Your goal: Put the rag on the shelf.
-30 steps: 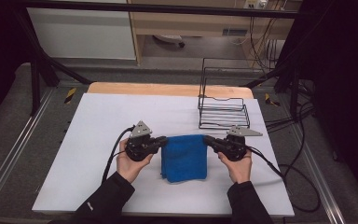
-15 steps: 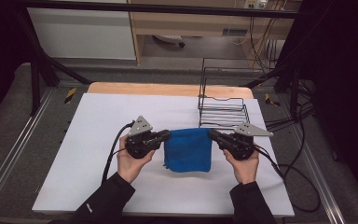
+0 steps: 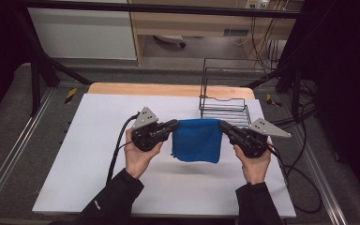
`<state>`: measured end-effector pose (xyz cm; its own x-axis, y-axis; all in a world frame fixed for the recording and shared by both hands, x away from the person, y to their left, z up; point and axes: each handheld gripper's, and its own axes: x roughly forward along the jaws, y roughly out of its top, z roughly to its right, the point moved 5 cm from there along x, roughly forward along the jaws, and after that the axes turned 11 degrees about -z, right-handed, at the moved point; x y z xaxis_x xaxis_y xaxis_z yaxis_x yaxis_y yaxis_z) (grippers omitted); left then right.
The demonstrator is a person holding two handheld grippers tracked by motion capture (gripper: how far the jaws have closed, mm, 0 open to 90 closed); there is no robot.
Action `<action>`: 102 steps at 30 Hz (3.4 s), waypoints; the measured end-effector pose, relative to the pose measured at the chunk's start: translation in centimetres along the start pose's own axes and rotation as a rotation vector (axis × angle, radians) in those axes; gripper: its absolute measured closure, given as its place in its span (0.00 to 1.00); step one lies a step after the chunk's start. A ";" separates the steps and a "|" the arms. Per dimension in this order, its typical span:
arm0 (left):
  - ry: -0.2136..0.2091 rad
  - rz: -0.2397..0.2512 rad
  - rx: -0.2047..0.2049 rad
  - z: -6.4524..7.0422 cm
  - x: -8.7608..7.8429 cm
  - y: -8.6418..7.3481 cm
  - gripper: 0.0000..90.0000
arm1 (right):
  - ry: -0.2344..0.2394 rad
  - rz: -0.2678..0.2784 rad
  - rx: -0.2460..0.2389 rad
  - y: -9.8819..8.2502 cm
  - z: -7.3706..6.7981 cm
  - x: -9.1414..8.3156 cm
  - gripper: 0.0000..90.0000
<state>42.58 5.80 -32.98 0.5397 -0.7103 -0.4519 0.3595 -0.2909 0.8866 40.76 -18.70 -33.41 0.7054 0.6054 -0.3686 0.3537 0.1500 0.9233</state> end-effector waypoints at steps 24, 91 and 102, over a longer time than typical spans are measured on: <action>-0.004 0.155 0.032 1.7 1.3 6.8 0.94 | -0.150 0.188 -0.033 5.9 1.8 -4.2 0.97; 0.041 0.373 0.046 0.0 4.6 23.0 0.94 | -0.276 0.365 -0.017 19.1 8.9 -5.7 0.97; 0.068 0.367 0.045 -1.4 6.4 23.2 0.94 | -0.290 0.331 -0.016 19.7 10.8 -4.0 0.97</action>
<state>55.45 -4.60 -15.43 0.6766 -0.7285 -0.1074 0.0996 -0.0540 0.9936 51.48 -26.60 -14.92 0.9230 0.3792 -0.0656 0.0716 -0.0018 0.9974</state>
